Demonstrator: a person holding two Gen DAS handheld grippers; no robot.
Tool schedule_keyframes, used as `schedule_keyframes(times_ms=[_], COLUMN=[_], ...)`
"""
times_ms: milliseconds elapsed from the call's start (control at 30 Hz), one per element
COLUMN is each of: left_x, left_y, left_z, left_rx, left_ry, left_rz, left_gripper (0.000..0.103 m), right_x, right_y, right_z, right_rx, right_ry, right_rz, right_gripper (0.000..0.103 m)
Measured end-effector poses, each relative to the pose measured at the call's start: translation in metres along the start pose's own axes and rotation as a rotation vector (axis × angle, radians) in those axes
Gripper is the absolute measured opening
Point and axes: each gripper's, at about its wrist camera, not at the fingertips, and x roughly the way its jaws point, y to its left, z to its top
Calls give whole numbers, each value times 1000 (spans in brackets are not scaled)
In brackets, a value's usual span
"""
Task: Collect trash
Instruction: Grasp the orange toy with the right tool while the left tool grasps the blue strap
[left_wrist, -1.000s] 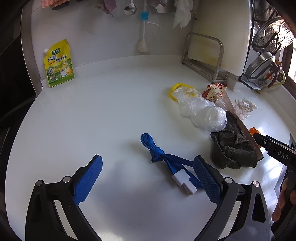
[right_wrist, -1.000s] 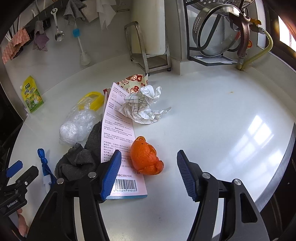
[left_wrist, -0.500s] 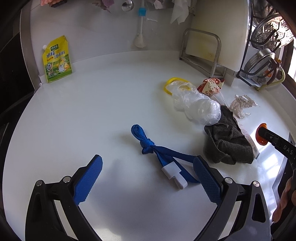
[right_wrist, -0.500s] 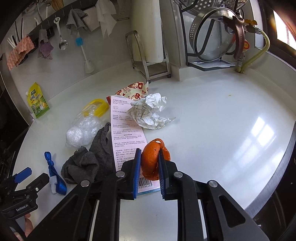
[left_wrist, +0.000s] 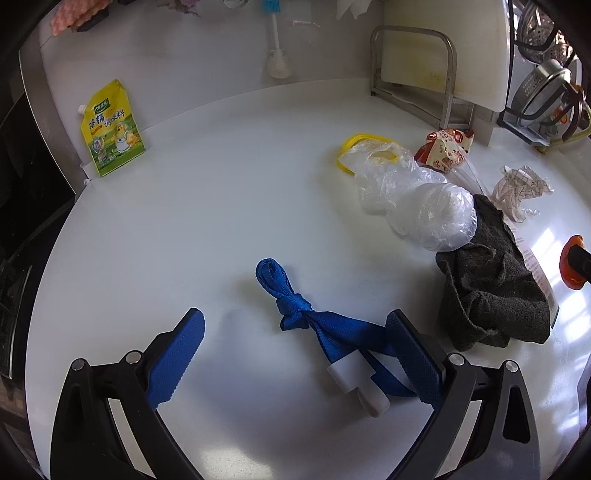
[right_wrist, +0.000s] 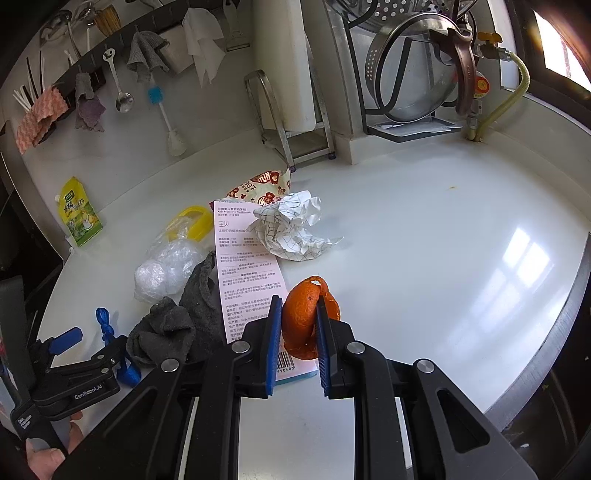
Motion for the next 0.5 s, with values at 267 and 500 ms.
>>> schedule_keyframes(times_ms=[267, 500], left_x=[-2, -6], left_y=[-2, -8], left_z=[-2, -3], left_rx=[8, 21], left_ry=[-10, -15], left_rz=[-48, -126], left_gripper=[70, 17], right_x=[-1, -3], right_y=[1, 3], right_z=[-1, -1], right_rx=[-4, -7], right_ry=[-2, -7], right_rz=[-1, 0], right_gripper=[17, 17])
